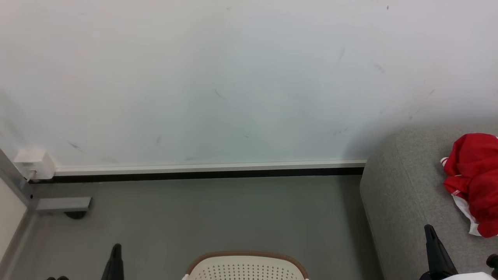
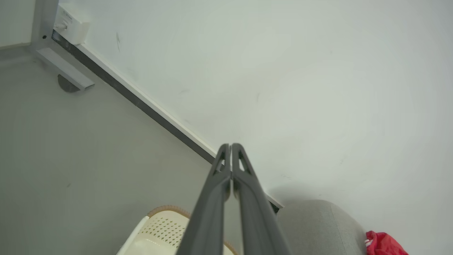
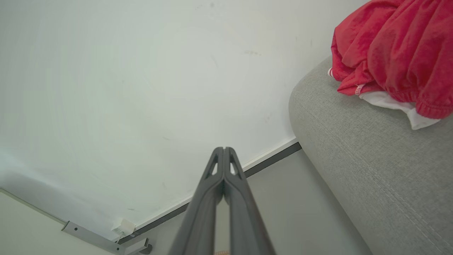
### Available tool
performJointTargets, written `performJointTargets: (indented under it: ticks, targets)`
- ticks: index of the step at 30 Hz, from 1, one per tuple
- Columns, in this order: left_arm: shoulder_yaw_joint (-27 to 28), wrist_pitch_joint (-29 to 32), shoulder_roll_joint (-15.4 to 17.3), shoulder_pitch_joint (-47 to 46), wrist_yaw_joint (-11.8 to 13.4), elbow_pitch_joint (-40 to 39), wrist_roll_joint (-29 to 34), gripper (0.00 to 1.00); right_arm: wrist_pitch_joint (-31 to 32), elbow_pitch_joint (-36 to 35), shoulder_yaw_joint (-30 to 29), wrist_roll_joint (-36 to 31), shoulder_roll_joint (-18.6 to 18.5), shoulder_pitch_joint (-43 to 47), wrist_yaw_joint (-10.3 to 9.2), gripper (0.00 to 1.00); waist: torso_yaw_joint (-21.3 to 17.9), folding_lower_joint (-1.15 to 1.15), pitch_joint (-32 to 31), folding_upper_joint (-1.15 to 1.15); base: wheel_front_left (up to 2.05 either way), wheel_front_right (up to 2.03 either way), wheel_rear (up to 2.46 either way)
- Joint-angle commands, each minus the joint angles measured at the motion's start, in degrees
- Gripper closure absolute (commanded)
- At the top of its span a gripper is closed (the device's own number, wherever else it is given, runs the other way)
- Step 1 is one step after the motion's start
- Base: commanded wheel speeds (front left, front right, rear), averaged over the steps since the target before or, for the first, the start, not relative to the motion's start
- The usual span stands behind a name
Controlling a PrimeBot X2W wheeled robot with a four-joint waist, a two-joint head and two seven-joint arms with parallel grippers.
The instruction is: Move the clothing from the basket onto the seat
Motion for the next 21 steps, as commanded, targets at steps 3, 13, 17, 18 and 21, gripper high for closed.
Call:
performJointTargets:
  ticks: [3, 13, 17, 18, 21]
  targets:
    - [0.3, 0.9, 0.4, -1.7, -0.4, -1.0, -3.8, 1.00, 0.9, -1.0, -1.0, 3.3, 0.0, -1.7, -0.04, 1.00, 0.1, 0.00, 0.1, 0.00, 0.00, 0.00, 0.00]
    - [0.5, 2.9, 0.4, -2.6, -0.9, -1.2, -11.1, 1.00, 2.9, -1.1, -2.6, 9.5, 0.7, -2.3, -0.05, 1.00, 0.3, 0.00, 0.5, 0.00, 0.00, 0.00, 0.00]
    - [0.5, 3.6, 0.3, -3.0, -1.1, -1.3, -13.8, 1.00, 3.6, -1.2, -3.2, 11.7, 0.9, -2.5, -0.06, 1.00, 0.3, 0.00, 0.6, 0.00, 0.00, 0.00, 0.00]
    - [0.5, 3.8, 0.3, -3.1, -1.1, -1.3, -14.5, 1.00, 3.8, -1.2, -3.3, 12.3, 1.0, -2.5, -0.06, 1.00, 0.4, 0.00, 0.6, 0.00, 0.00, 0.00, 0.00]
    - [0.6, 4.3, 0.3, -3.3, -1.3, -1.3, -16.3, 1.00, 4.3, -1.2, -3.7, 13.9, 1.2, -2.7, -0.06, 1.00, 0.4, 0.00, 0.7, 0.00, 0.00, 0.00, 0.00]
